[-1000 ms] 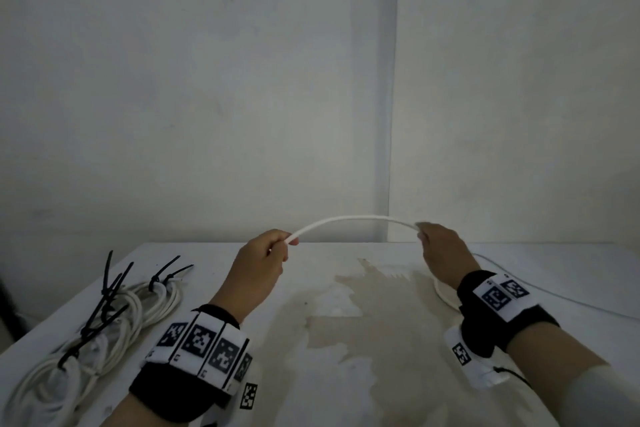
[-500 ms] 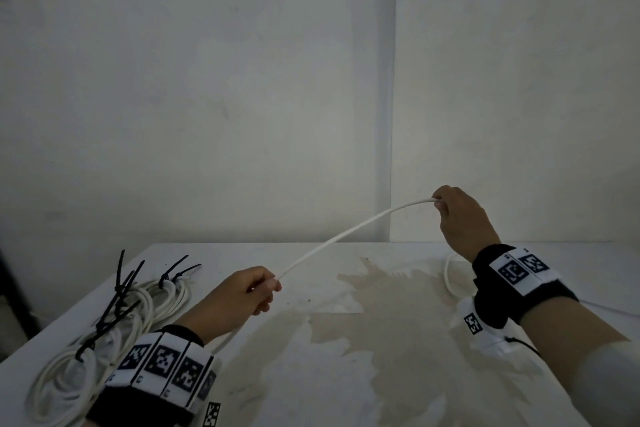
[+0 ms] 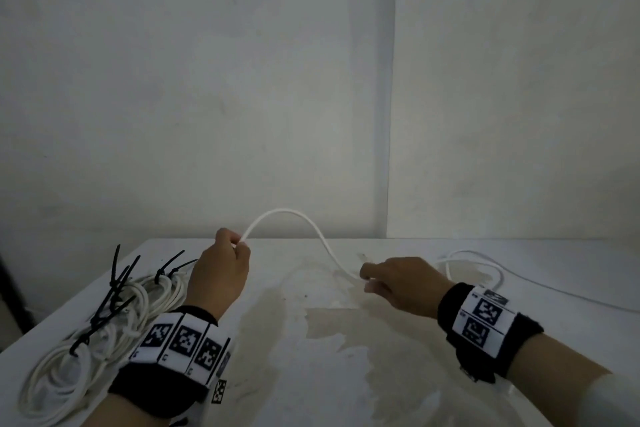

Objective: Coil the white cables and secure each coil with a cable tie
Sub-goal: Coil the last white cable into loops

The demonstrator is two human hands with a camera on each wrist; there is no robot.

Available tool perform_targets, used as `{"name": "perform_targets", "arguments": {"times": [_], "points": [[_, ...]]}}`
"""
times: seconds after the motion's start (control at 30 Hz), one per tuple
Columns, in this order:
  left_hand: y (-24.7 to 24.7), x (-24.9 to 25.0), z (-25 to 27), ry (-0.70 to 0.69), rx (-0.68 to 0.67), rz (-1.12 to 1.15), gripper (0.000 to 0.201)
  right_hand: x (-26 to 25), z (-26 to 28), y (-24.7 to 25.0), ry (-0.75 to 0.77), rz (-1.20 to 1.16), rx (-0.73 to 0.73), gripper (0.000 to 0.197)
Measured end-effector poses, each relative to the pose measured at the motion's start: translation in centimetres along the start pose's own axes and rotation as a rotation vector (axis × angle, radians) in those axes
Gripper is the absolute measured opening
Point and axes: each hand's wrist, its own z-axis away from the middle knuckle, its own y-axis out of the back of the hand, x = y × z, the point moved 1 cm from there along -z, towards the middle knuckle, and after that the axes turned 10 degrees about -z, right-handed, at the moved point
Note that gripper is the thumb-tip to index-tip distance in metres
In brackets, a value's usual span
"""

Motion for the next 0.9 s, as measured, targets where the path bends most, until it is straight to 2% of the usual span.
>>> {"name": "perform_targets", "arguments": {"times": [0.07,0.13,0.23,0.33,0.4,0.5,0.57,0.67,0.73,0.83,0.9], "points": [[-0.1,-0.6,0.1,-0.039,-0.028,-0.109,0.015,-0.3,-0.1,-0.2,0.081,-0.171,0.058,0.033],[0.0,-1.3,0.3,-0.085,-0.048,-0.216,0.026,-0.1,-0.2,0.3,0.132,-0.371,0.193,0.037],[0.1,-2.3,0.8,-0.075,-0.082,-0.284,0.033,0.5,0.1,3.0,0.033,-0.614,0.399,0.021],[-0.4,-2.5,1.1,-0.03,-0.12,-0.184,0.023,1.6,-0.1,5.3,-0.097,-0.569,0.507,0.019],[-0.7,-2.4,1.0,-0.026,-0.148,-0.136,0.016,2.6,-0.4,5.9,-0.181,-0.377,0.462,0.024],[-1.1,-2.7,0.9,-0.143,-0.18,-0.23,0.02,3.6,-0.7,5.5,-0.207,-0.138,0.368,0.022],[-1.3,-3.1,0.8,-0.166,-0.173,-0.201,0.02,3.2,-0.5,4.7,-0.13,-0.084,0.287,0.025],[-1.8,-2.1,0.7,-0.07,-0.185,0.039,0.012,0.6,-0.4,3.5,-0.001,-0.038,0.132,0.02],[-2.5,-1.2,0.4,0.011,-0.253,0.152,0.016,-1.5,-0.2,3.5,0.111,-0.011,0.128,0.015],[-3.2,-0.5,0.0,0.004,-0.364,0.213,0.021,-3.2,-0.2,3.4,0.262,-0.057,0.18,0.011],[-3.0,-0.4,0.0,0.024,-0.397,0.315,0.018,-3.9,-0.4,4.0,0.237,-0.161,0.15,0.018]]}}
